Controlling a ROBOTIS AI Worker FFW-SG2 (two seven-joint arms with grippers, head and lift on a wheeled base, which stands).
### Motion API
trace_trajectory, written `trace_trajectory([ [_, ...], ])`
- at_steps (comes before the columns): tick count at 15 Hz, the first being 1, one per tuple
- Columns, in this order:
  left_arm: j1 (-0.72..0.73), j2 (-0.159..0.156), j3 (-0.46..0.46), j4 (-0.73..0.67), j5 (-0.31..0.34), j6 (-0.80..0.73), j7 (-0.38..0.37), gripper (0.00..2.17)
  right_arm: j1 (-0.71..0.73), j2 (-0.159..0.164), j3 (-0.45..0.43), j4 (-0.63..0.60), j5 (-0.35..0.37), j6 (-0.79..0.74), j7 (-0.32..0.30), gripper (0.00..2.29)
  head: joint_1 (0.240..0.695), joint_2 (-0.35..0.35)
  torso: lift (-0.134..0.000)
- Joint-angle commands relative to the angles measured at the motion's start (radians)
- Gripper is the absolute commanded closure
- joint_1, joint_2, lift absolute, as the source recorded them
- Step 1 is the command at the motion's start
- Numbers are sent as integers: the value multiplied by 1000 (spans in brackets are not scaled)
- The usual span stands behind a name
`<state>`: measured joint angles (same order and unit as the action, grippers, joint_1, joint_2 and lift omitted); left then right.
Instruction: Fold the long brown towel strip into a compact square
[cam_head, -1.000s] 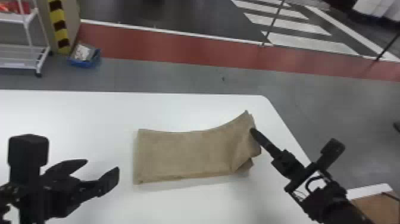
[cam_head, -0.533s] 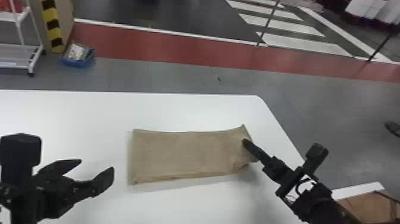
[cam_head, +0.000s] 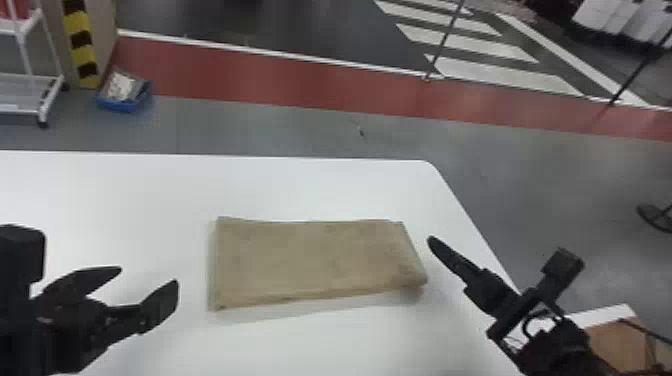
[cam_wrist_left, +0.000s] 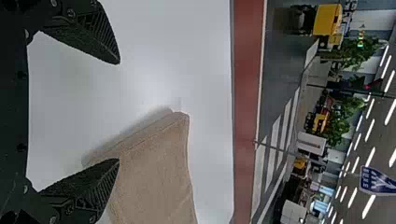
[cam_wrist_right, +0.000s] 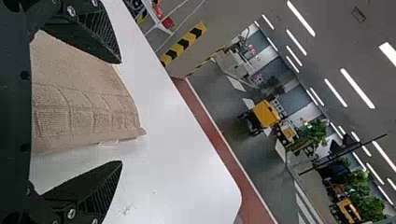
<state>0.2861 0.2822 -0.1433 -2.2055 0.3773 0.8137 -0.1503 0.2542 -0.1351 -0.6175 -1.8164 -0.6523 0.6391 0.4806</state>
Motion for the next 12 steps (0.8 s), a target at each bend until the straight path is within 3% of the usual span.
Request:
trace_trajectory([
  [1, 5, 0, -2, -6, -3, -4, 0, 157, 30, 2, -33, -20, -27, -2, 13, 66, 695, -350, -124],
  [4, -5, -6, -30, -3, -6, -4, 8, 157, 59, 11, -48, -52, -38, -5, 30, 70, 695, -350, -124],
  [12, -81, -9, -214, 35, -6, -1, 173, 215, 120, 37, -51, -67, 22, -140, 59, 83, 695, -350, -124],
])
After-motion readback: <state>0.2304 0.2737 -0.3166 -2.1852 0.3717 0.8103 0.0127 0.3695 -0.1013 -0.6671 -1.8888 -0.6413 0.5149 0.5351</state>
